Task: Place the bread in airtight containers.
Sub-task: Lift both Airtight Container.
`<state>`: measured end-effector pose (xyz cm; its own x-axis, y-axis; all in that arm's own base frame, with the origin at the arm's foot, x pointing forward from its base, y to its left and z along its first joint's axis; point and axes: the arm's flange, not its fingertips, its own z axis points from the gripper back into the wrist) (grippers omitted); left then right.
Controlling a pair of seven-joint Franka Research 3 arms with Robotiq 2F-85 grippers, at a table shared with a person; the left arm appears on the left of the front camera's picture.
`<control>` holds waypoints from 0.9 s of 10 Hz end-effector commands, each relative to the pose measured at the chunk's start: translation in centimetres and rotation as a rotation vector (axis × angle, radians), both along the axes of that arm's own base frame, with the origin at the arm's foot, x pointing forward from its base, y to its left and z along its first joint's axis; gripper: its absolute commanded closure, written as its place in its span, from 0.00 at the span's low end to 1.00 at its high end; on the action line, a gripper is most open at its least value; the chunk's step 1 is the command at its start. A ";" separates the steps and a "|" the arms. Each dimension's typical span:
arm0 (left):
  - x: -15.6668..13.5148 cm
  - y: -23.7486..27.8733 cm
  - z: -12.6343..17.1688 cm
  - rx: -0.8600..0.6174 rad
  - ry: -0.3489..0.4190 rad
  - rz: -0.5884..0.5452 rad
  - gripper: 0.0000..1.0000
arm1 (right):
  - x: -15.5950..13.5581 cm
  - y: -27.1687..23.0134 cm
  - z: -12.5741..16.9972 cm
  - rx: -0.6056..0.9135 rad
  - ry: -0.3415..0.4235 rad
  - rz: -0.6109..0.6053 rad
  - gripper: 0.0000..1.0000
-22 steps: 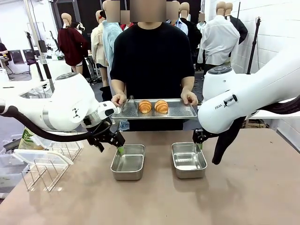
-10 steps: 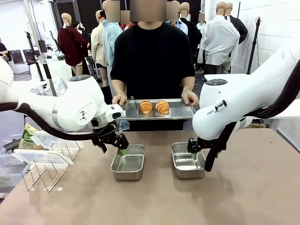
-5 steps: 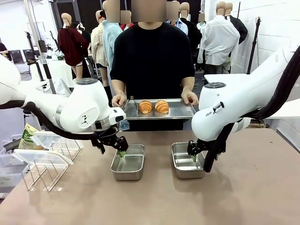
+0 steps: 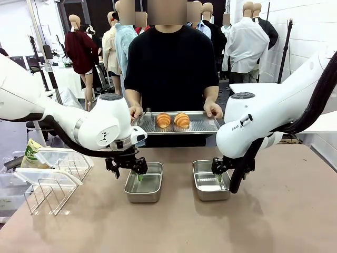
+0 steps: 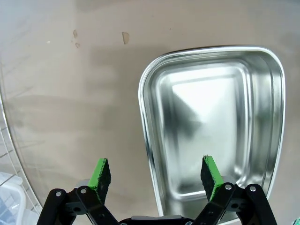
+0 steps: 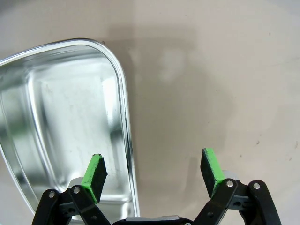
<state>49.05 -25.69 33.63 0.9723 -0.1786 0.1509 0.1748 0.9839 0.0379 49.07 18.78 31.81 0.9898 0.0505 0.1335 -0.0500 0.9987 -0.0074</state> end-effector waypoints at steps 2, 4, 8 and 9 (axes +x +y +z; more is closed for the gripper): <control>1.0 -0.7 -0.5 -0.002 0.031 0.049 0.00 | 0.0 -0.1 -0.3 0.013 0.023 -0.028 0.00; 1.3 -0.4 -0.9 -0.046 0.045 0.064 0.00 | -0.1 -0.5 0.0 0.011 0.032 -0.036 0.00; 1.5 0.5 -1.2 -0.070 0.085 0.031 0.48 | 0.0 -0.6 0.2 0.027 0.051 -0.040 0.54; 1.5 0.5 -1.2 -0.063 0.084 0.028 0.66 | 0.0 -0.6 0.2 0.026 0.047 -0.038 0.72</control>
